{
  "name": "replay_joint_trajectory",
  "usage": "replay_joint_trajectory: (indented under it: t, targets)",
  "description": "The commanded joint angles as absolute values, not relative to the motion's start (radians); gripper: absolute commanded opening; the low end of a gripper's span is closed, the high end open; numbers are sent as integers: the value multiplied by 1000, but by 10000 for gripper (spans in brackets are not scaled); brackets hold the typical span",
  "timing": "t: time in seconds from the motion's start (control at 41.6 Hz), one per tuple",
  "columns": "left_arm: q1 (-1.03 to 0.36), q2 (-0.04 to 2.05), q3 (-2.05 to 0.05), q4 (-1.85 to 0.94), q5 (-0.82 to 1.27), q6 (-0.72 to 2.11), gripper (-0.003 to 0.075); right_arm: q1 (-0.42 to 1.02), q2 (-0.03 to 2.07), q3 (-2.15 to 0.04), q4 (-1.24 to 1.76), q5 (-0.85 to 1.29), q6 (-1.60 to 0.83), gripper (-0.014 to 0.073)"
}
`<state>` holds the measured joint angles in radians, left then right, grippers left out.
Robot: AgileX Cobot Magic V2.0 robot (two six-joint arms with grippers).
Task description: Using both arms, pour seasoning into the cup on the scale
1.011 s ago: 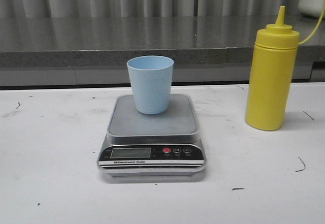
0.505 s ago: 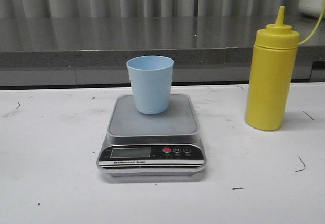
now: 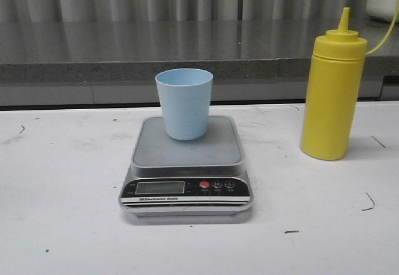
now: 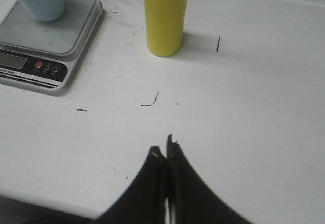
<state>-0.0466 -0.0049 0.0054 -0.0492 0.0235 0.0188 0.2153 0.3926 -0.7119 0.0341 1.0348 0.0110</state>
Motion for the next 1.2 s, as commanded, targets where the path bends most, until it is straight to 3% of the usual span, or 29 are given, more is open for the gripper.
replay_joint_trajectory:
  t: [0.0, 1.179]
  targets:
    - [-47, -23, 29, -76, -78, 30, -20, 216, 399, -744, 26, 970, 0, -68]
    - [-47, -23, 29, -88, -106, 30, -20, 216, 399, -744, 26, 970, 0, -68]
